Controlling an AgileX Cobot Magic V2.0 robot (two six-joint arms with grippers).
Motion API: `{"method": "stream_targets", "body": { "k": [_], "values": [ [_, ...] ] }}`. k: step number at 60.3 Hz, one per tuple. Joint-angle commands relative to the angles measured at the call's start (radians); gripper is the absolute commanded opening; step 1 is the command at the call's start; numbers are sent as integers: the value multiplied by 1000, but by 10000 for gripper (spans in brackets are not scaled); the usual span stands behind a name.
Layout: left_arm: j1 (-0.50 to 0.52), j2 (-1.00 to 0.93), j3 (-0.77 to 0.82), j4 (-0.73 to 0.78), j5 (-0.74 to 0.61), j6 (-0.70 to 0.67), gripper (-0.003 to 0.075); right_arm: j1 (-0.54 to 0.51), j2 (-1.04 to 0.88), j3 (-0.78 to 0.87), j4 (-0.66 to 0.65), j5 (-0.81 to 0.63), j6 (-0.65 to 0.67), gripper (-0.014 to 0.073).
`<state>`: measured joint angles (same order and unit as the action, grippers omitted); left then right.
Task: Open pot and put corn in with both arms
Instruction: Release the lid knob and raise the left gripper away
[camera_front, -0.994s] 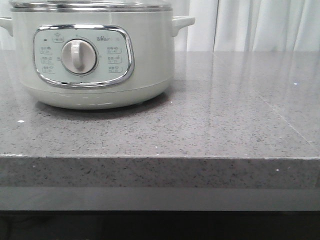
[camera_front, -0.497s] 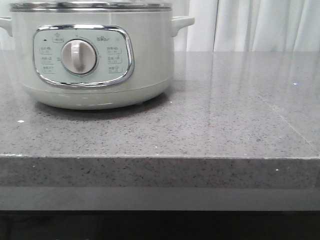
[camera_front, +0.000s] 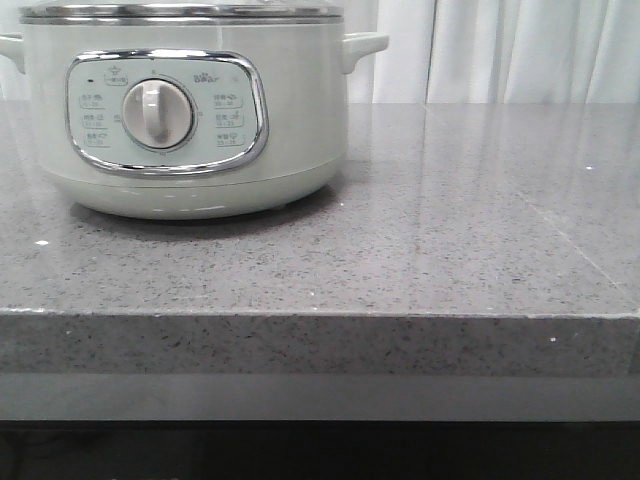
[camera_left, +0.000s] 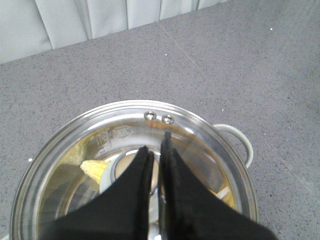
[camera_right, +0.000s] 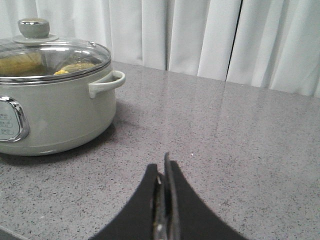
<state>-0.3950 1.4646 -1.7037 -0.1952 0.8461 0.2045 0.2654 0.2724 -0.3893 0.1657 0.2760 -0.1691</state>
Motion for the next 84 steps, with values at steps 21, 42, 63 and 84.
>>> {"method": "stream_targets", "body": {
  "k": [21,42,63,84],
  "values": [
    [-2,-454,503,-19,-368,3,-18,-5,8,-24,-7,-87,-11,-68],
    [-2,-954,989,-19,-564,3,-18,-5,8,-24,-7,-86,-11,-68],
    [-2,-1134,1113,-19,-570,3,-18,-5,8,-24,-7,-86,-11,-68],
    [-2,-1132,1113,-19,-570,3,-18,-5,8,-24,-7,-85,-11,-68]
  ]
}}
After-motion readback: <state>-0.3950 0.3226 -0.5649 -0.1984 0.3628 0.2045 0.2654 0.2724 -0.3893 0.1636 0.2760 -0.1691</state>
